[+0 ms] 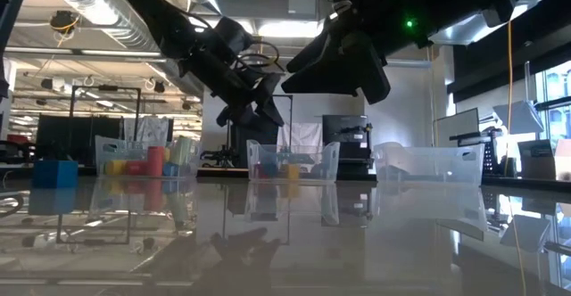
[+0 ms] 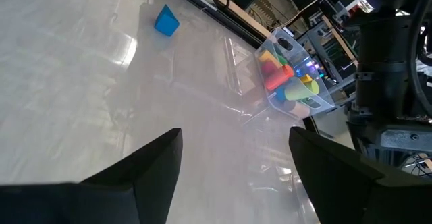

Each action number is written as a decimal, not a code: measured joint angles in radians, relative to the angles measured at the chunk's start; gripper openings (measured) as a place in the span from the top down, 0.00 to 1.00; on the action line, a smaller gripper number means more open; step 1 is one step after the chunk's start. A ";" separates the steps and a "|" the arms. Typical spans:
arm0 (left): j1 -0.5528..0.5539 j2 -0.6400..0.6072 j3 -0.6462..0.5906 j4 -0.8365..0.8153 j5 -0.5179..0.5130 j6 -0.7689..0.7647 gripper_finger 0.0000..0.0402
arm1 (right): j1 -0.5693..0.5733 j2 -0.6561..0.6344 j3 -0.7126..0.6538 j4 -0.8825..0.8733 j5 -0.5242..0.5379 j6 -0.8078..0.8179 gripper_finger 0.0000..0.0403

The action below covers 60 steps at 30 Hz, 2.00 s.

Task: Sort blocks by size
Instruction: Put the square yellow block into the middle transparent bin

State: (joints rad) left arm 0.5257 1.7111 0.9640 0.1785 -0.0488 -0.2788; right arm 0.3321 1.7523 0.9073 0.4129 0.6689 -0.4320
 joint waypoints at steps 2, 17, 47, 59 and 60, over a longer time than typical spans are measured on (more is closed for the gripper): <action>0.000 0.000 0.000 -0.009 0.003 0.007 0.41 | 0.000 0.000 0.000 0.000 0.000 0.000 0.31; -0.114 -0.252 0.000 -0.343 0.013 0.209 0.39 | 0.000 0.000 0.000 -0.001 0.000 0.000 0.31; -0.816 -0.527 0.000 -0.999 0.012 -0.277 0.40 | 0.001 0.000 0.000 0.004 0.000 0.013 0.31; -1.079 -0.512 -0.009 -1.072 -0.029 -0.739 0.40 | 0.001 0.000 0.000 0.003 0.000 0.016 0.31; -1.099 -0.509 -0.009 -1.096 -0.037 -0.789 0.40 | 0.001 0.000 0.000 0.003 0.000 0.016 0.31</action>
State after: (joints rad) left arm -0.5728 1.2026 0.9550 -0.9173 -0.0860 -1.0676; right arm 0.3332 1.7523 0.9073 0.4164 0.6689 -0.4156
